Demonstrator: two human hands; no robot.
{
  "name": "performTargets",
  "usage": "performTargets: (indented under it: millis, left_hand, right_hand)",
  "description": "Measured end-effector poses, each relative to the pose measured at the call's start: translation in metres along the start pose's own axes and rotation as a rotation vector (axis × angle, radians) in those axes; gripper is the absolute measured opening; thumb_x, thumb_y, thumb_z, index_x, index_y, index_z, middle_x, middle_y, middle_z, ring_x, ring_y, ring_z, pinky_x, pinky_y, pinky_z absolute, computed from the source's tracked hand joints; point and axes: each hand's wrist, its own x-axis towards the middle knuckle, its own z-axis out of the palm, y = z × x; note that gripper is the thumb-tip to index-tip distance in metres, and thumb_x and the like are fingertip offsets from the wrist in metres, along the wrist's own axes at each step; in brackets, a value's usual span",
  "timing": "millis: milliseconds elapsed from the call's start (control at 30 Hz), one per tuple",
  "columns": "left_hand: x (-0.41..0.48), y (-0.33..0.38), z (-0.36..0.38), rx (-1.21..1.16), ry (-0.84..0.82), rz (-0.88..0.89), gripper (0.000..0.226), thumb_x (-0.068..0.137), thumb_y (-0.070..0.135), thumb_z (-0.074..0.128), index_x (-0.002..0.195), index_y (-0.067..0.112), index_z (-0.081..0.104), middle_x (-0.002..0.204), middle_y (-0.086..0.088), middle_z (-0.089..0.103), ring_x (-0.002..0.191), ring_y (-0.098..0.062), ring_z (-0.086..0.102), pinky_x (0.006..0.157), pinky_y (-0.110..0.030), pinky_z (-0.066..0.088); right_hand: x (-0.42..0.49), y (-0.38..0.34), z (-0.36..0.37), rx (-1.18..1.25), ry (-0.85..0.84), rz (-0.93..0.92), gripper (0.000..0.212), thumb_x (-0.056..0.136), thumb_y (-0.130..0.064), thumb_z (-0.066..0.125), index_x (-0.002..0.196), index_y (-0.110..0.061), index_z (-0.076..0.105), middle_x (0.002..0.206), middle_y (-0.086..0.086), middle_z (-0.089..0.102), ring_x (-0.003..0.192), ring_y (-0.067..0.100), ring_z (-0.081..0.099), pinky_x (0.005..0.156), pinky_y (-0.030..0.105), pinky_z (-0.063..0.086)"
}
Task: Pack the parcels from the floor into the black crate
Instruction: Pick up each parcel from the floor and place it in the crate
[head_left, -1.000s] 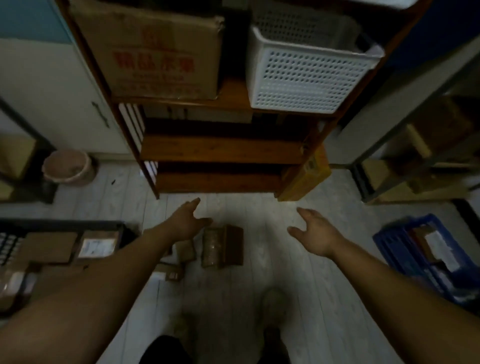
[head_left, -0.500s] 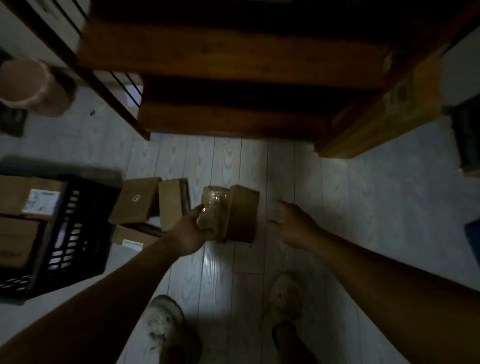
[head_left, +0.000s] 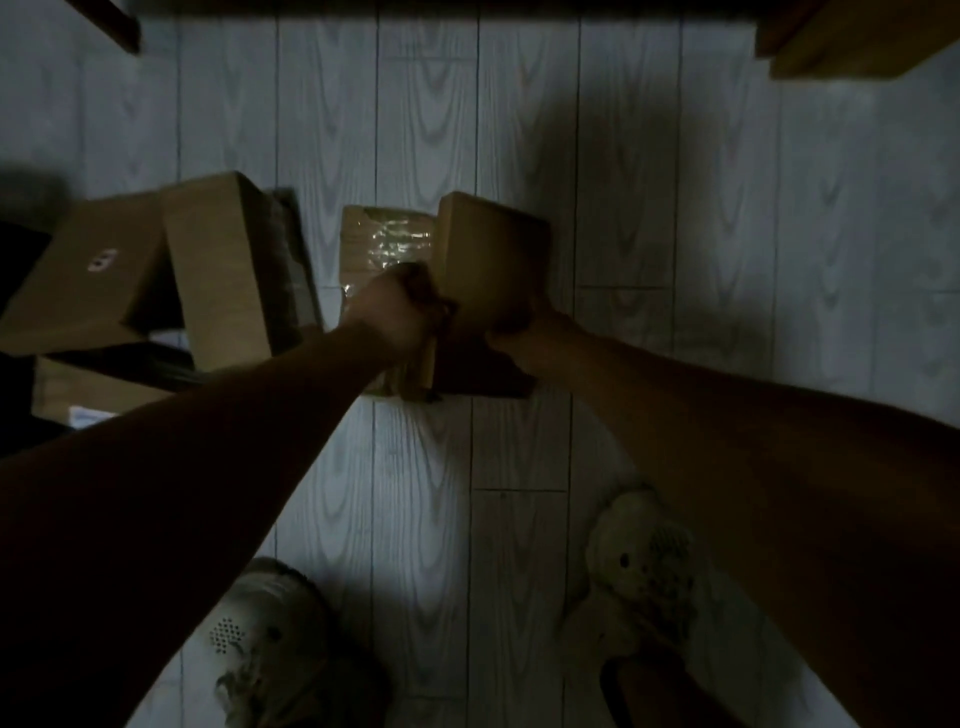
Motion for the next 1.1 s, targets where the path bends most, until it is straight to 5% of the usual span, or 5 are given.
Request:
performTargets:
  millis: [133,433,633,833,1100]
  left_hand:
    - [0.016,-0.013,0.015,-0.002,-0.016,-0.016,0.046,0.086,0.016,0.063,0.130,0.019,0.048,0.105,0.004,0.058,0.073,0.001,0.051,0.050,-0.006,0.039]
    - [-0.053,0.027,-0.056,-0.310,0.011,-0.034,0.067,0.085,0.007,0.063,0.142,0.024,0.033,0.114,-0.007,0.059,0.091,-0.020,0.061,0.064,-0.022,0.050]
    - [-0.196,0.094,-0.179,-0.327,-0.003,0.013,0.058,0.088,0.007,0.058,0.141,0.020,0.036,0.086,0.002,0.063,0.068,-0.012,0.059,0.049,-0.018,0.049]
    - [-0.356,0.130,-0.287,-0.399,-0.094,0.064,0.059,0.091,0.009,0.054,0.143,0.023,0.032,0.121,-0.009,0.060,0.104,-0.025,0.061,0.094,-0.047,0.050]
    - [-0.499,0.166,-0.383,-0.434,-0.024,0.182,0.063,0.090,0.011,0.056,0.143,0.032,0.029,0.108,-0.006,0.061,0.097,-0.026,0.061,0.080,-0.040,0.051]
  right_hand:
    - [0.014,0.004,0.019,0.219,0.023,-0.003,0.091,0.087,-0.023,0.067,0.152,-0.022,0.003,0.151,0.011,0.031,0.133,0.031,0.038,0.107,0.045,0.037]
    - [-0.087,-0.054,-0.008,0.332,0.177,-0.110,0.087,0.087,-0.024,0.065,0.151,-0.030,0.006,0.147,0.009,0.033,0.122,0.029,0.047,0.072,0.022,0.047]
    - [-0.254,-0.159,-0.048,0.279,0.151,-0.185,0.080,0.091,-0.022,0.061,0.151,-0.027,0.007,0.149,0.006,0.033,0.115,0.016,0.044,0.071,0.006,0.042]
    - [-0.426,-0.262,-0.046,0.165,0.189,-0.210,0.082,0.091,-0.024,0.060,0.151,-0.023,0.005,0.154,0.007,0.027,0.134,0.028,0.036,0.109,0.041,0.035]
    - [-0.589,-0.338,-0.047,0.259,0.343,-0.342,0.085,0.091,-0.015,0.059,0.150,-0.033,0.002,0.153,0.004,0.029,0.133,0.030,0.038,0.103,0.047,0.041]
